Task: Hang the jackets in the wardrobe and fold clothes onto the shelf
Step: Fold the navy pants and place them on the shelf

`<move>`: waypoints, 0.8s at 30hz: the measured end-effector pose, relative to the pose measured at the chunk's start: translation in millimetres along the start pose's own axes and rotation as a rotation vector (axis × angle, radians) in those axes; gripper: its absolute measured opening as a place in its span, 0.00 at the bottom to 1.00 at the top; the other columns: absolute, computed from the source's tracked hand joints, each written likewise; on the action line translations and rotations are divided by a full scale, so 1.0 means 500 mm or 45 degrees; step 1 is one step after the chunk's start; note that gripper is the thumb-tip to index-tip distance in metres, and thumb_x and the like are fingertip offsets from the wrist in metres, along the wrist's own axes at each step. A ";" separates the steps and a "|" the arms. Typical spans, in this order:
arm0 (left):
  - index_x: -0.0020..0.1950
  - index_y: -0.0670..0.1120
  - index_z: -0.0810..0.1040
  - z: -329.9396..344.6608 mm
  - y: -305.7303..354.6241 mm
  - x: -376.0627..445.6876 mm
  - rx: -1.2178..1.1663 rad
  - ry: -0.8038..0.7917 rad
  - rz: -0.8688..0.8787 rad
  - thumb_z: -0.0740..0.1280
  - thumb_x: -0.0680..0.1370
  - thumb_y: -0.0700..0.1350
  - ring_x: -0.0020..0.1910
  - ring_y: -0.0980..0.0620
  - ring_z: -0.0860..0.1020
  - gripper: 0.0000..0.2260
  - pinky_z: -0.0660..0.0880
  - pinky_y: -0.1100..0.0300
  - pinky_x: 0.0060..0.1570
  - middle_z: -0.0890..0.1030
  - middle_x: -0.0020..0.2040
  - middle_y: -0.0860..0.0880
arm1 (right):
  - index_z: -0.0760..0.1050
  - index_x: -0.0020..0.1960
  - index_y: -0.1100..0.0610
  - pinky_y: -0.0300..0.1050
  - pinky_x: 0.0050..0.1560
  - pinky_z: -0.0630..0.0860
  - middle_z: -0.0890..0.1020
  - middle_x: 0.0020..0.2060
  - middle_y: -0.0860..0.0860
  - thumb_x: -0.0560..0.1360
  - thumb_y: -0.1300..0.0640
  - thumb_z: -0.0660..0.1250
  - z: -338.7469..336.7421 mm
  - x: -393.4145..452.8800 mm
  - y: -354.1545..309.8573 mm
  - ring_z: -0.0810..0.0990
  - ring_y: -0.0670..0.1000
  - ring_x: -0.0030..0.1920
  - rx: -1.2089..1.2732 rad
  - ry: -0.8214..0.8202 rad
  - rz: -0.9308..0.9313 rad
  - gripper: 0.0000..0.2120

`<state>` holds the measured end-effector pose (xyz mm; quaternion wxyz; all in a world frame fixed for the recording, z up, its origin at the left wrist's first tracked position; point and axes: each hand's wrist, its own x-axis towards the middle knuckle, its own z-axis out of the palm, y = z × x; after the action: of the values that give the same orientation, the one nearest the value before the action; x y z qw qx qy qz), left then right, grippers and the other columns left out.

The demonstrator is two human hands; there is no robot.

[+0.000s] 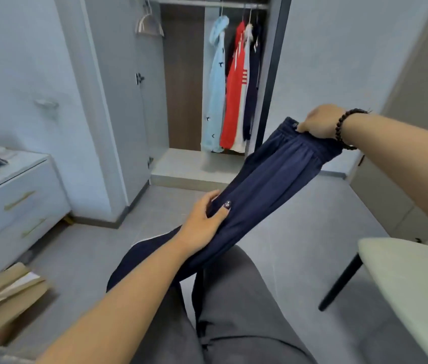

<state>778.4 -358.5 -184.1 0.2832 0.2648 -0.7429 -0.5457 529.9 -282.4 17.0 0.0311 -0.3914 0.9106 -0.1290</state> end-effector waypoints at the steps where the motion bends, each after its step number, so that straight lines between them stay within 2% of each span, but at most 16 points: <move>1: 0.73 0.53 0.67 0.009 -0.018 -0.021 0.049 -0.080 0.009 0.65 0.76 0.62 0.71 0.58 0.67 0.28 0.65 0.65 0.68 0.71 0.69 0.60 | 0.76 0.55 0.65 0.47 0.46 0.67 0.77 0.53 0.59 0.79 0.50 0.62 0.011 0.000 0.030 0.72 0.56 0.47 0.020 -0.018 0.042 0.18; 3: 0.76 0.60 0.60 0.011 -0.045 -0.057 0.232 -0.229 0.042 0.65 0.70 0.71 0.73 0.64 0.62 0.38 0.60 0.62 0.72 0.63 0.74 0.63 | 0.75 0.52 0.66 0.47 0.45 0.67 0.77 0.51 0.59 0.79 0.50 0.62 0.030 -0.004 0.078 0.73 0.57 0.47 0.041 -0.034 0.107 0.17; 6: 0.77 0.66 0.45 -0.003 -0.083 -0.093 0.721 -0.414 0.163 0.69 0.67 0.69 0.76 0.67 0.49 0.46 0.52 0.63 0.74 0.50 0.77 0.66 | 0.73 0.46 0.65 0.47 0.44 0.67 0.77 0.49 0.61 0.80 0.50 0.61 0.053 -0.016 0.143 0.73 0.58 0.46 0.032 -0.057 0.187 0.17; 8: 0.76 0.65 0.37 -0.017 -0.109 -0.111 1.066 -0.464 0.223 0.69 0.73 0.58 0.78 0.61 0.44 0.45 0.50 0.58 0.76 0.45 0.79 0.61 | 0.75 0.46 0.66 0.47 0.44 0.68 0.78 0.49 0.61 0.80 0.50 0.61 0.065 -0.021 0.186 0.74 0.59 0.46 0.057 -0.043 0.241 0.18; 11: 0.77 0.60 0.38 -0.053 -0.144 -0.129 1.348 -0.398 0.125 0.61 0.76 0.37 0.79 0.53 0.45 0.41 0.53 0.54 0.76 0.46 0.80 0.55 | 0.77 0.49 0.69 0.49 0.46 0.70 0.79 0.50 0.63 0.79 0.50 0.62 0.078 -0.026 0.246 0.75 0.59 0.46 0.103 -0.006 0.325 0.20; 13: 0.79 0.57 0.41 -0.077 -0.156 -0.134 1.369 -0.340 0.019 0.57 0.75 0.32 0.79 0.52 0.48 0.41 0.56 0.57 0.75 0.48 0.81 0.53 | 0.77 0.49 0.69 0.49 0.46 0.71 0.79 0.50 0.63 0.79 0.50 0.62 0.083 -0.027 0.278 0.75 0.60 0.47 0.110 0.011 0.362 0.21; 17: 0.79 0.58 0.49 -0.080 -0.140 -0.117 1.231 -0.284 -0.051 0.55 0.74 0.28 0.78 0.53 0.56 0.40 0.56 0.65 0.73 0.55 0.80 0.51 | 0.75 0.43 0.67 0.47 0.43 0.69 0.80 0.47 0.63 0.79 0.48 0.61 0.079 -0.024 0.304 0.75 0.59 0.44 0.067 0.055 0.358 0.21; 20: 0.79 0.60 0.50 -0.035 -0.104 -0.103 1.214 -0.349 -0.025 0.54 0.74 0.28 0.77 0.51 0.59 0.40 0.58 0.64 0.71 0.54 0.80 0.51 | 0.74 0.39 0.65 0.46 0.40 0.69 0.78 0.40 0.60 0.80 0.48 0.61 0.050 -0.014 0.297 0.75 0.58 0.40 -0.006 0.124 0.298 0.21; 24: 0.80 0.57 0.48 0.065 -0.063 -0.094 1.239 -0.513 0.040 0.52 0.78 0.31 0.78 0.49 0.56 0.35 0.53 0.62 0.74 0.54 0.80 0.47 | 0.70 0.33 0.63 0.45 0.35 0.67 0.74 0.32 0.57 0.79 0.47 0.61 -0.009 -0.007 0.273 0.73 0.58 0.36 -0.125 0.204 0.232 0.23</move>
<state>790.8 -312.2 -228.7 -0.0129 0.2444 -0.9539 -0.1736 435.7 -188.7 -13.9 -0.0495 -0.2963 0.9472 -0.1117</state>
